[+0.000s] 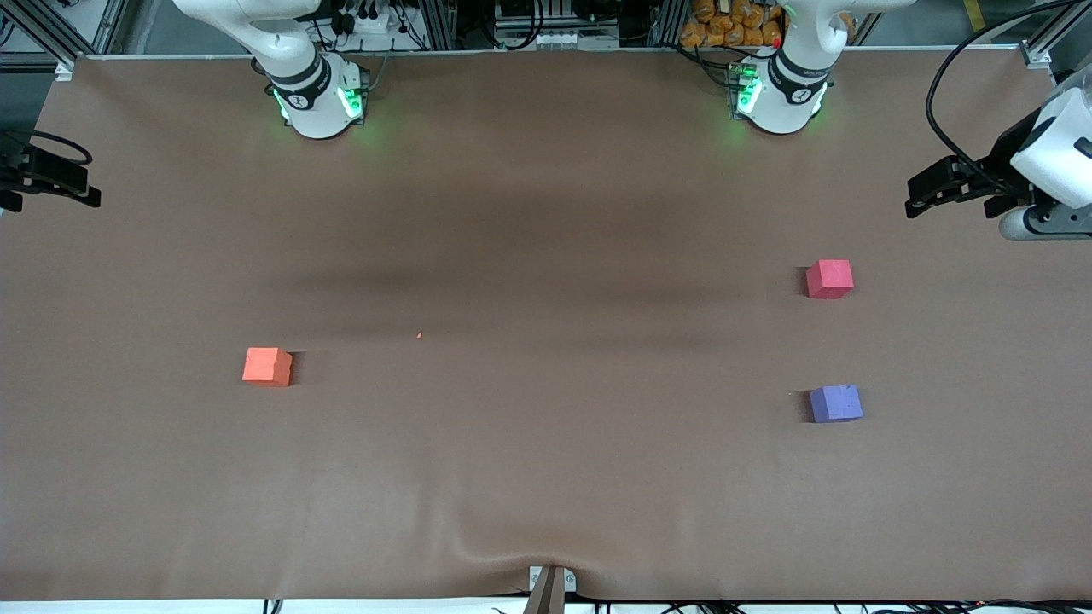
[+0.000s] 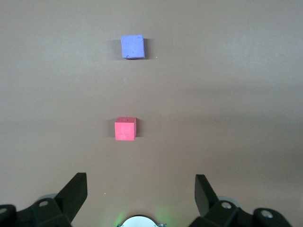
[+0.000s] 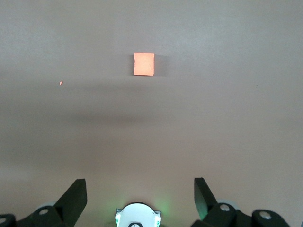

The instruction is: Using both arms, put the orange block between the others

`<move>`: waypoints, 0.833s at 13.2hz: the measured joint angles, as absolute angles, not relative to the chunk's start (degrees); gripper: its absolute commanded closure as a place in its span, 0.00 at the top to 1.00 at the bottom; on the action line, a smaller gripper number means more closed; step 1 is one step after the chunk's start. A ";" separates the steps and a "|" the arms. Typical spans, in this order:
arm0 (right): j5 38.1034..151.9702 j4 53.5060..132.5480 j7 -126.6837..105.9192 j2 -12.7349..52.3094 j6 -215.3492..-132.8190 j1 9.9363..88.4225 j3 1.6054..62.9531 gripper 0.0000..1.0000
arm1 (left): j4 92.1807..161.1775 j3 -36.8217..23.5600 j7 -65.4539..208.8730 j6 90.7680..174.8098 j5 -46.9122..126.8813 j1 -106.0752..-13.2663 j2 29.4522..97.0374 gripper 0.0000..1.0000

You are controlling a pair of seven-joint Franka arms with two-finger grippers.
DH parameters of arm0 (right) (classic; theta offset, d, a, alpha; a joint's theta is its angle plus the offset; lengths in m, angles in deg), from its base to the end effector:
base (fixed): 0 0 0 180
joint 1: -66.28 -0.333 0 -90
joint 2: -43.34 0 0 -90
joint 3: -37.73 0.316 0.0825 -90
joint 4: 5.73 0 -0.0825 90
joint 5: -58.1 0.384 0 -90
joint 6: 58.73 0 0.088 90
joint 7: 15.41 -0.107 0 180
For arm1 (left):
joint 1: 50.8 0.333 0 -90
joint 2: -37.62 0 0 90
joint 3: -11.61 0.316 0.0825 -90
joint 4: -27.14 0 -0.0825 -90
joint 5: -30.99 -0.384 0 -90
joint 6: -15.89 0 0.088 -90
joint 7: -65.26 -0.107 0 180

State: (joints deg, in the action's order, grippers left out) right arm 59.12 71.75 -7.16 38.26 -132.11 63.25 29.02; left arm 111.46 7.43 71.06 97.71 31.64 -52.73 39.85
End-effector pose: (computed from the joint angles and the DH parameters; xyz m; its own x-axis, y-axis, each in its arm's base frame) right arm 0.5477 -0.0476 0.6528 0.9865 0.0496 -0.1563 0.0460 -0.9986 -0.0269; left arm 0.5487 -0.0592 0.6372 0.9965 -0.0068 -0.0834 -0.0064 -1.0000 0.0058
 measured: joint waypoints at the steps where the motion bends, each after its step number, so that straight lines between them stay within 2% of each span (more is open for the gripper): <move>1: 59.12 71.75 -7.16 38.33 -132.11 63.25 29.01 1.00 | 111.46 7.43 70.78 97.71 31.64 -52.74 39.85 1.00; 7: 59.12 71.92 -7.16 38.40 -132.36 63.23 28.99 1.00 | 111.46 7.34 69.59 97.71 31.64 -53.20 39.89 1.00; 11: 59.21 77.54 -7.16 36.55 -142.02 62.65 29.00 1.00 | 111.47 7.38 69.59 97.71 31.64 -53.19 40.05 1.00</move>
